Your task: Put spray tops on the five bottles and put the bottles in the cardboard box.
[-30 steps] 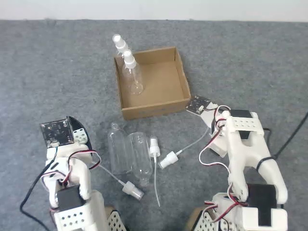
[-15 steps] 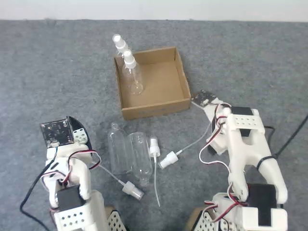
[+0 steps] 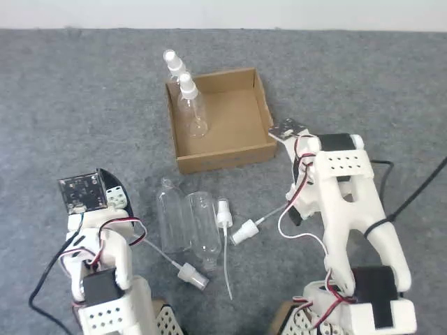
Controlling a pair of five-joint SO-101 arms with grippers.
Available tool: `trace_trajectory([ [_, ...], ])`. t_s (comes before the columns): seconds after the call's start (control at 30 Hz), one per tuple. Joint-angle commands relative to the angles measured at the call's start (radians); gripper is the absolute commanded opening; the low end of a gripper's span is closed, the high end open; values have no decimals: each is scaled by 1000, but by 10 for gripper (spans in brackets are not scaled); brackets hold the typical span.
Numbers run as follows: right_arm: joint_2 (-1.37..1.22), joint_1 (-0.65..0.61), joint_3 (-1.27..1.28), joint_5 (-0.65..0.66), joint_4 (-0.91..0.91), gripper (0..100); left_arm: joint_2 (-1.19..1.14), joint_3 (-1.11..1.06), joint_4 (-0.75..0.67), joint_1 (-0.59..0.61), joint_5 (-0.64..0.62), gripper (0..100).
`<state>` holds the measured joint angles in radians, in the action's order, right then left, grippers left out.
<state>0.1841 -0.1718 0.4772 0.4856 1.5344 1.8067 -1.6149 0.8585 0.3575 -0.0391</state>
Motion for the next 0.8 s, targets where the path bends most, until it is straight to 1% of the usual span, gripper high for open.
trace_trajectory([
  [0.0, 35, -19, -66, -14, 35, 41, 17, 1, -35, 3, 5, 13],
  [0.2, 203, -18, -31, -120, 22, 41, 17, 1, -35, 2, 5, 13],
  [0.47, 398, -16, 74, -216, -94, 41, 17, 1, -35, 2, 5, 13],
  [0.6, 444, -10, 133, -301, -191, 41, 17, 1, -35, 2, 5, 13],
  [0.77, 481, -8, 235, -362, -329, 41, 17, 1, -35, 2, 5, 13],
])
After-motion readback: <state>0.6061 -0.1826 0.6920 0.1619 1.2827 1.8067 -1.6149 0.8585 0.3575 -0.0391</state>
